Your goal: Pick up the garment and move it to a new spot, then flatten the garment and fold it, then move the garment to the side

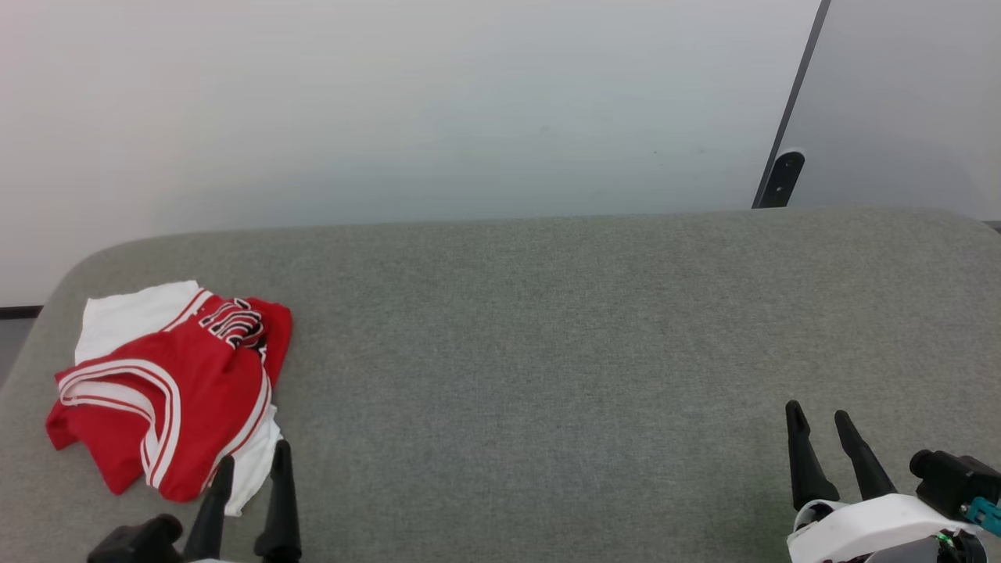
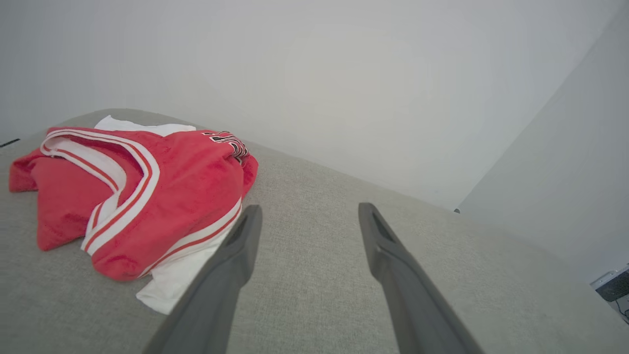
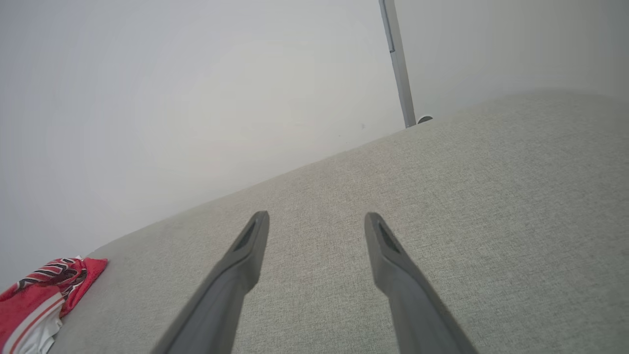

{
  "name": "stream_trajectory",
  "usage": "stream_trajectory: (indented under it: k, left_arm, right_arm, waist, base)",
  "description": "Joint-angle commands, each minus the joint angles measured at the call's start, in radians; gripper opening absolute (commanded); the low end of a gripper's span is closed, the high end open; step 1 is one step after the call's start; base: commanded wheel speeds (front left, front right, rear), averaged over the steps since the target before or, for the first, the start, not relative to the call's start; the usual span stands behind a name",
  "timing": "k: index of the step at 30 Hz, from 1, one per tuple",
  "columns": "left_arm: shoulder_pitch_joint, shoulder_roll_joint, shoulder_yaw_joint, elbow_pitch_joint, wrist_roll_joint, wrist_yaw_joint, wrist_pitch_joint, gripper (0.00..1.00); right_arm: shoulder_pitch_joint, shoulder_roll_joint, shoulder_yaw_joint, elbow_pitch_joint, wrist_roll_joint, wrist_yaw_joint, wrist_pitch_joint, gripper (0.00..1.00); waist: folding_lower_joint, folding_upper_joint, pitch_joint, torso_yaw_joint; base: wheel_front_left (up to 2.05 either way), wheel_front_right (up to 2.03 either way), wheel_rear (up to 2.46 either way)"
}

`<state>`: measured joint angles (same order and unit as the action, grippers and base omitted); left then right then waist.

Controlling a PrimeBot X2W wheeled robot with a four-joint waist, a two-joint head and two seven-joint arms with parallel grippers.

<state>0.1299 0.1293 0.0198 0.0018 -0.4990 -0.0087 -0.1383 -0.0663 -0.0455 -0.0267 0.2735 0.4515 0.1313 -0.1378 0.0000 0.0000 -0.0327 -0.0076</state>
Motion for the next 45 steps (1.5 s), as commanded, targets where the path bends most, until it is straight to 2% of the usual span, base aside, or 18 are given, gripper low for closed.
stream_trajectory:
  k: [1,18,22,30,37,45]
  left_arm:
    - [0.002,0.013,-0.006,-0.021,0.033,0.008,-0.008,1.0]
    - [0.048,0.067,-0.073,-0.08,0.209,0.081,-0.051,1.0]
    - [0.058,0.072,-0.083,-0.089,0.229,0.087,-0.06,1.0]
    - [0.069,0.081,-0.092,-0.097,0.265,0.074,-0.077,1.0]
    - [0.082,0.098,-0.064,-0.069,0.291,0.053,-0.091,1.0]
    - [0.097,0.143,0.018,-0.04,0.329,0.051,-0.106,1.0]
  right_arm:
    - [-0.002,-0.005,0.003,-0.009,-0.031,0.0,-0.01,1.0]
    - [0.011,-0.005,0.005,-0.022,-0.222,-0.001,-0.051,1.0]
    - [0.014,-0.005,0.01,-0.022,-0.264,-0.001,-0.061,1.0]
    - [0.023,-0.006,0.018,-0.021,-0.346,-0.001,-0.078,1.0]
    - [0.037,-0.005,0.056,-0.018,-0.394,-0.001,-0.093,1.0]
    - [0.026,-0.004,0.174,0.001,-0.402,-0.001,-0.107,1.0]
  waist:
    - [0.0,0.0,-0.001,-0.001]
    - [0.0,0.0,-0.016,-0.006]
    - [0.0,0.0,-0.02,-0.005]
    - [0.0,0.0,-0.038,0.013]
    - [0.0,0.0,-0.073,0.093]
    - [0.0,0.0,-0.12,0.273]
  base:
    - [0.0,0.0,0.0]
    - [0.0,0.0,0.0]
    - [0.0,0.0,0.0]
    - [0.0,0.0,0.0]
    - [0.0,0.0,0.0]
    - [0.0,0.0,0.0]
